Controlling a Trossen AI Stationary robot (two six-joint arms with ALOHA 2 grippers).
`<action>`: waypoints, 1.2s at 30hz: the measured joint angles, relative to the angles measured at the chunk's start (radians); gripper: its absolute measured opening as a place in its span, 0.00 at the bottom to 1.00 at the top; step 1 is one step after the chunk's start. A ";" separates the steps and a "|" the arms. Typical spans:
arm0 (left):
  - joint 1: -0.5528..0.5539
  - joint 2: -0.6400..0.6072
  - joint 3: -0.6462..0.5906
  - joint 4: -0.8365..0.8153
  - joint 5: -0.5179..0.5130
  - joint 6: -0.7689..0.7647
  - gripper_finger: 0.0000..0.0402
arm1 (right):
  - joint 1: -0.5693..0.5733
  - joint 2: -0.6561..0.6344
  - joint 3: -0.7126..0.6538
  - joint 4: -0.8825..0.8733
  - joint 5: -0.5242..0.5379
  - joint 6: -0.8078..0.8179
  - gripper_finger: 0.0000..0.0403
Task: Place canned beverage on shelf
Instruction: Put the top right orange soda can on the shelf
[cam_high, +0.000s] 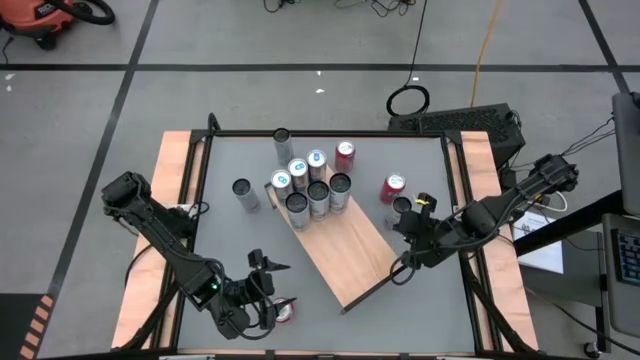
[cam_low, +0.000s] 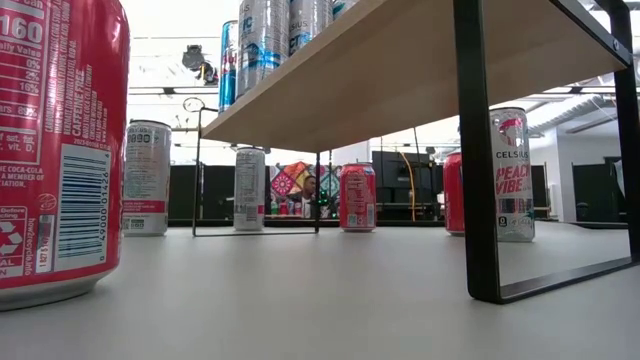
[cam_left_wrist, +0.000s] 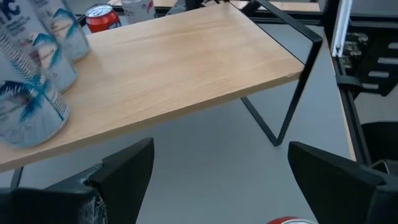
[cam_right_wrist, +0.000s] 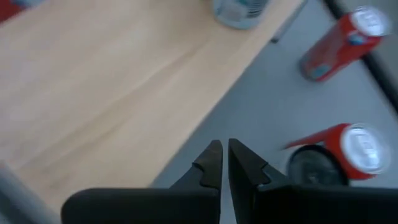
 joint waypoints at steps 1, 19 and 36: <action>0.000 0.000 0.000 0.000 -0.009 -0.006 0.92 | 0.003 0.000 -0.009 0.001 0.031 0.005 0.00; 0.037 0.000 0.000 -0.016 -0.070 0.002 0.92 | 0.006 0.000 -0.207 0.401 0.216 -0.011 0.00; 0.037 0.024 0.000 -0.022 -0.124 -0.006 0.92 | -0.097 -0.001 0.027 -0.011 0.110 0.000 0.04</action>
